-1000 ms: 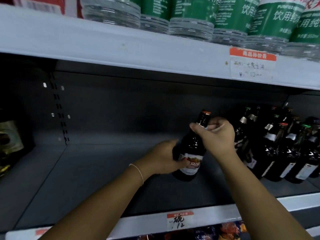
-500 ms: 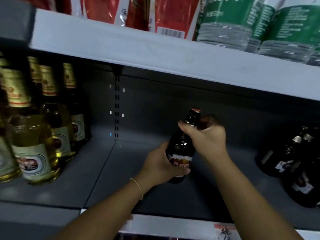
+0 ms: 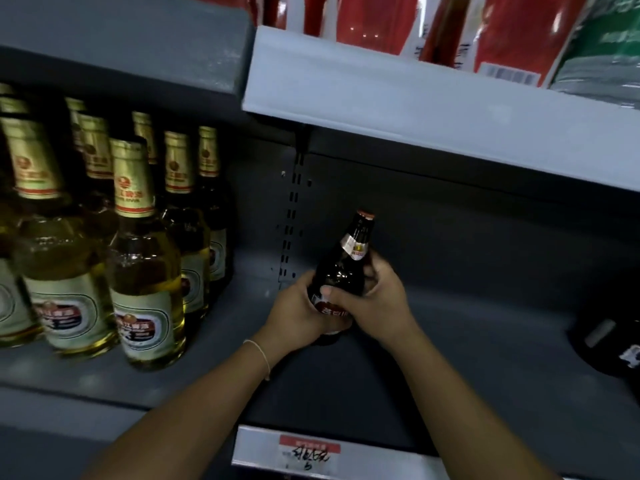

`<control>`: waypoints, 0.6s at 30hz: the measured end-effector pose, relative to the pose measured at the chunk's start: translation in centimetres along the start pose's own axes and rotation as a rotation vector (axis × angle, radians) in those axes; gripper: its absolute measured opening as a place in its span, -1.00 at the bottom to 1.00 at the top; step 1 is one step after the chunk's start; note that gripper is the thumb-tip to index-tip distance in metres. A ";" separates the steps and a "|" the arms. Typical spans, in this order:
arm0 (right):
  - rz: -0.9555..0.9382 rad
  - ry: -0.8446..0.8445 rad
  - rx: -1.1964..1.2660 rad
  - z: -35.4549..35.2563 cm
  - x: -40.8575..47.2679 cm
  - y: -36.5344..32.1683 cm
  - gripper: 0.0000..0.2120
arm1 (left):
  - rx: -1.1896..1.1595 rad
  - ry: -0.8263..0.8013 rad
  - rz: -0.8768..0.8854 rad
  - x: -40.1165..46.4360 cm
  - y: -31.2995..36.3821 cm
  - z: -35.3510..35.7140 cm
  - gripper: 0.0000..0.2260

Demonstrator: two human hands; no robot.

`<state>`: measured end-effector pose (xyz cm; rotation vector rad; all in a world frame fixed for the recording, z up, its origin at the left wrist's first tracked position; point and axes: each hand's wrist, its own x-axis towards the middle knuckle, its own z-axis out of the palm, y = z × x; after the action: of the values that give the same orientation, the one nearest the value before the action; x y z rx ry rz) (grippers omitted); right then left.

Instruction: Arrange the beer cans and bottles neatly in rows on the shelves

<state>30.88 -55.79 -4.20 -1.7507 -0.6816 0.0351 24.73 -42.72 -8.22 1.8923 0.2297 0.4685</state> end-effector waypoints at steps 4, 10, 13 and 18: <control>-0.011 0.012 0.008 2.0 1.1 0.4 -0.42 | 0.010 0.008 -0.005 1.2 -1.2 -1.3 -0.46; -0.040 0.019 -0.039 3.4 3.3 1.2 -0.44 | -0.046 0.018 -0.020 3.3 -2.4 -1.8 -0.48; -0.032 0.026 -0.073 4.1 4.2 1.7 -0.42 | -0.077 0.011 -0.026 4.2 -3.0 -1.9 -0.47; -0.021 0.041 -0.114 4.6 5.1 2.4 -0.46 | -0.106 -0.002 -0.021 5.1 -3.9 -2.3 -0.43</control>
<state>34.41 -49.69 -6.07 -1.8477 -0.6834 -0.0550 28.61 -37.43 -10.12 1.7853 0.2185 0.4558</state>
